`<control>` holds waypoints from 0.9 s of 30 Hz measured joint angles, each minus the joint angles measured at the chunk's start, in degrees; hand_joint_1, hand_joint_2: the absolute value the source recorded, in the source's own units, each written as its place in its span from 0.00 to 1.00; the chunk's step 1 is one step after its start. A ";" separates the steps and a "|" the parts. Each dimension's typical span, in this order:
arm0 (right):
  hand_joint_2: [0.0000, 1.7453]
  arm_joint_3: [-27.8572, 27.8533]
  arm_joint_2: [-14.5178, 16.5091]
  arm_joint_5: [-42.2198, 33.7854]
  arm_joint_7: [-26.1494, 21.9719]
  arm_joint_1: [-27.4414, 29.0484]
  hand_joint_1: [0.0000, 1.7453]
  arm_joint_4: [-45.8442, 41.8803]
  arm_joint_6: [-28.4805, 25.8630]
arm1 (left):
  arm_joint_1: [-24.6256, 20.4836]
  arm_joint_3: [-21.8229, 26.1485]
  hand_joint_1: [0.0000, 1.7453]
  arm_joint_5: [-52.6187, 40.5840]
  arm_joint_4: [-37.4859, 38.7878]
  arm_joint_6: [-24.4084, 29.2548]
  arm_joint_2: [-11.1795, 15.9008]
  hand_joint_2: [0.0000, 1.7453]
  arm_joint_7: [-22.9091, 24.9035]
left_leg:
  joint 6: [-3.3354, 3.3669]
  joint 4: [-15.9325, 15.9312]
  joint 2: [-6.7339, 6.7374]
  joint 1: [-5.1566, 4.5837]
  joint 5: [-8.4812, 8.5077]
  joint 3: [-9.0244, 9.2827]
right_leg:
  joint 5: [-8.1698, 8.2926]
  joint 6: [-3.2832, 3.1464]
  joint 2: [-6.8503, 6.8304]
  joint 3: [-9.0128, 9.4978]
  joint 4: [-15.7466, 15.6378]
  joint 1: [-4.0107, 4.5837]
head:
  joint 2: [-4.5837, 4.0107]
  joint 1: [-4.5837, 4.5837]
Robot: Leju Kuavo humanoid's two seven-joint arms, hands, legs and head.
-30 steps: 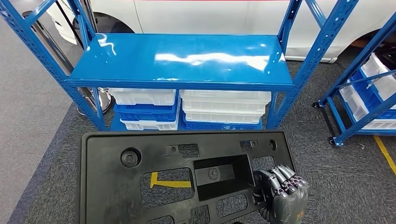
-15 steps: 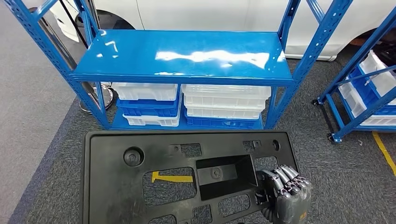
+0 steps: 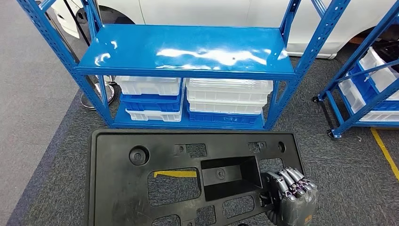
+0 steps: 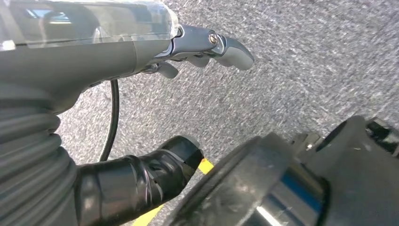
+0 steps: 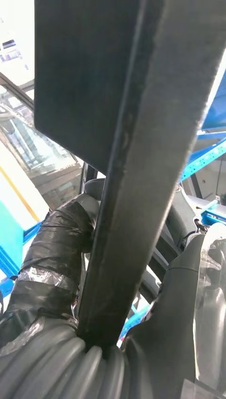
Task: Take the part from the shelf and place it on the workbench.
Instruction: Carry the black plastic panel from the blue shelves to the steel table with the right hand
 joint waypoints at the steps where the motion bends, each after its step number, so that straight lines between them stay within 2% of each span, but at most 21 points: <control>1: 1.00 -0.01 -0.01 0.21 0.01 0.00 1.00 -0.02 0.00 | 0.00 0.02 0.00 -0.01 0.00 0.00 -0.01 1.00 0.01 | -0.34 0.05 -0.03 0.05 0.04 -0.08 | 0.29 -0.25 -0.07 -0.11 -0.24 -0.16 | 0.00 0.02; 2: 1.00 -0.02 -0.01 0.34 0.01 -0.03 1.00 -0.02 0.00 | -0.01 0.05 0.00 -0.01 0.00 0.01 0.00 1.00 0.02 | -0.72 0.41 -0.11 0.10 -0.43 -0.29 | 0.63 -0.54 -0.15 -0.25 -0.50 -0.35 | 0.00 0.00; 3: 1.00 -0.02 0.00 0.43 0.05 -0.03 1.00 -0.02 0.00 | -0.01 0.09 0.00 -0.01 0.00 0.02 0.00 1.00 0.04 | -1.11 1.58 -0.21 0.17 -1.67 -0.76 | 1.06 -0.93 -0.24 -0.48 -0.74 -0.57 | 0.00 -0.07; 4: 1.00 -0.03 -0.01 0.45 0.18 -0.02 1.00 -0.01 0.00 | -0.01 0.13 0.00 -0.01 0.00 0.03 0.01 1.00 0.07 | -1.49 3.91 -0.29 0.28 -3.68 -1.63 | 1.50 -1.24 -0.35 -0.80 -0.92 -0.77 | 0.00 -0.13; 6: 1.00 -0.03 -0.08 0.35 0.56 0.01 1.00 -0.01 0.00 | 0.01 0.23 0.00 -0.01 0.00 0.04 0.02 1.00 0.11 | -2.21 11.06 -0.35 0.61 -8.28 -4.07 | 2.22 -1.51 -0.46 -1.79 -0.88 -0.78 | 0.00 -0.27; 7: 1.00 -0.03 -0.15 0.20 0.77 0.03 1.00 0.02 0.00 | 0.01 0.29 0.00 -0.01 0.00 0.04 0.03 1.00 0.11 | -2.49 14.07 -0.35 0.77 -9.60 -4.91 | 2.56 -1.46 -0.50 -2.32 -0.80 -0.80 | 0.00 -0.28; 8: 1.00 -0.03 -0.24 -0.01 0.93 0.05 1.00 0.06 0.00 | 0.01 0.34 0.00 -0.01 0.00 0.04 0.03 1.00 0.12 | -2.71 15.35 -0.34 0.93 -9.82 -4.92 | 2.87 -1.35 -0.51 -2.83 -0.68 -0.85 | 0.00 -0.28; 9: 1.00 -0.03 -0.33 -0.24 1.04 0.06 1.00 0.10 0.00 | 0.03 0.39 0.00 -0.01 0.00 0.04 0.04 1.00 0.14 | -2.89 14.16 -0.34 1.09 -8.85 -3.67 | 3.12 -1.19 -0.51 -3.32 -0.48 -0.94 | 0.00 -0.28; 12: 1.00 -0.01 -0.53 -0.67 1.20 0.05 1.00 0.14 0.00 | 0.04 0.45 0.00 -0.02 0.00 0.06 0.07 1.00 0.17 | -3.01 2.74 -0.47 1.32 -4.75 3.53 | 3.58 -0.52 -0.47 -4.53 0.37 -1.23 | 0.00 -0.28; 13: 1.00 0.01 -0.56 -0.70 1.22 0.05 1.00 0.14 0.00 | 0.04 0.46 0.00 -0.01 0.00 0.07 0.07 1.00 0.17 | -2.74 0.30 -0.60 1.20 -4.25 4.84 | 3.79 -0.18 -0.46 -4.79 0.56 -1.22 | 0.00 -0.28; 14: 1.00 0.03 -0.58 -0.70 1.23 0.04 1.00 0.14 0.00 | 0.02 0.46 0.00 -0.01 0.00 0.07 0.07 1.00 0.16 | -2.38 -0.78 -0.74 1.03 -4.26 5.21 | 4.04 0.21 -0.45 -4.99 0.64 -1.19 | 0.00 -0.27; 16: 1.00 0.07 -0.64 -0.70 1.22 0.05 1.00 0.14 0.00 | 0.00 0.48 0.00 -0.01 0.00 0.07 0.07 1.00 0.16 | -1.44 -0.97 -0.86 0.84 -3.89 4.75 | 4.59 1.08 -0.42 -5.16 0.55 -1.13 | 0.00 -0.24; 17: 1.00 0.08 -0.69 -0.70 1.21 0.06 1.00 0.14 0.00 | -0.03 0.48 0.00 -0.01 0.00 0.07 0.07 1.00 0.16 | -0.92 -1.15 -0.75 0.89 -3.61 4.54 | 4.31 1.42 -0.34 -5.34 0.84 -1.19 | 0.00 -0.24; 18: 1.00 0.08 -0.74 -0.70 1.20 0.07 1.00 0.14 0.00 | -0.03 0.48 0.00 -0.01 0.00 0.07 0.07 1.00 0.16 | -0.31 -1.30 -0.62 0.95 -3.20 4.28 | 3.22 1.68 -0.27 -5.81 1.88 -1.25 | 0.00 -0.22; 19: 1.00 0.09 -0.78 -0.70 1.20 0.07 1.00 0.14 0.00 | -0.03 0.49 0.00 -0.02 0.00 0.07 0.07 1.00 0.16 | 0.26 -1.41 -0.46 1.01 -2.75 3.92 | 1.34 1.86 -0.19 -6.69 4.05 -1.31 | 0.00 -0.21; 21: 1.00 0.08 -0.91 -0.70 1.19 0.08 1.00 0.15 0.00 | -0.03 0.50 0.00 -0.02 0.00 0.07 0.07 1.00 0.16 | 0.90 -1.27 -0.26 0.86 -1.92 2.80 | -3.54 2.12 -0.12 -9.29 11.21 -1.38 | 0.00 -0.20; 22: 1.00 0.08 -1.00 -0.71 1.20 0.09 1.00 0.16 0.00 | -0.03 0.50 0.00 -0.02 0.00 0.07 0.07 1.00 0.16 | 0.96 -1.14 -0.23 0.75 -1.54 2.19 | -5.21 2.21 -0.11 -10.26 14.53 -1.37 | 0.00 -0.20; 23: 1.00 0.08 -1.11 -0.79 1.28 0.09 1.00 0.17 0.00 | -0.01 0.50 0.00 -0.02 0.00 0.07 0.07 1.00 0.16 | 0.93 -1.00 -0.21 0.64 -1.18 1.59 | -5.85 2.24 -0.10 -10.40 16.24 -1.37 | 0.00 -0.21; 24: 1.00 0.08 -1.21 -0.94 1.43 0.10 1.00 0.18 0.00 | 0.01 0.50 0.00 -0.02 0.00 0.07 0.07 1.00 0.16 | 0.86 -0.83 -0.21 0.57 -0.88 1.04 | -5.40 2.17 -0.10 -9.37 15.73 -1.36 | 0.00 -0.21; 25: 1.00 0.09 -1.33 -1.18 1.66 0.09 1.00 0.19 0.00 | 0.02 0.50 0.00 -0.01 0.00 0.06 0.07 1.00 0.16 | 0.75 -0.62 -0.22 0.53 -0.64 0.58 | -4.09 2.00 -0.10 -7.24 12.93 -1.35 | 0.00 -0.22; 27: 1.00 0.18 -1.62 -1.61 2.44 0.03 1.00 0.18 0.00 | 0.02 0.50 0.00 0.00 0.00 0.02 0.05 1.00 0.14 | 0.41 -0.07 -0.25 0.42 -0.30 -0.20 | -1.69 1.50 -0.11 -2.08 4.75 -1.13 | 0.00 -0.21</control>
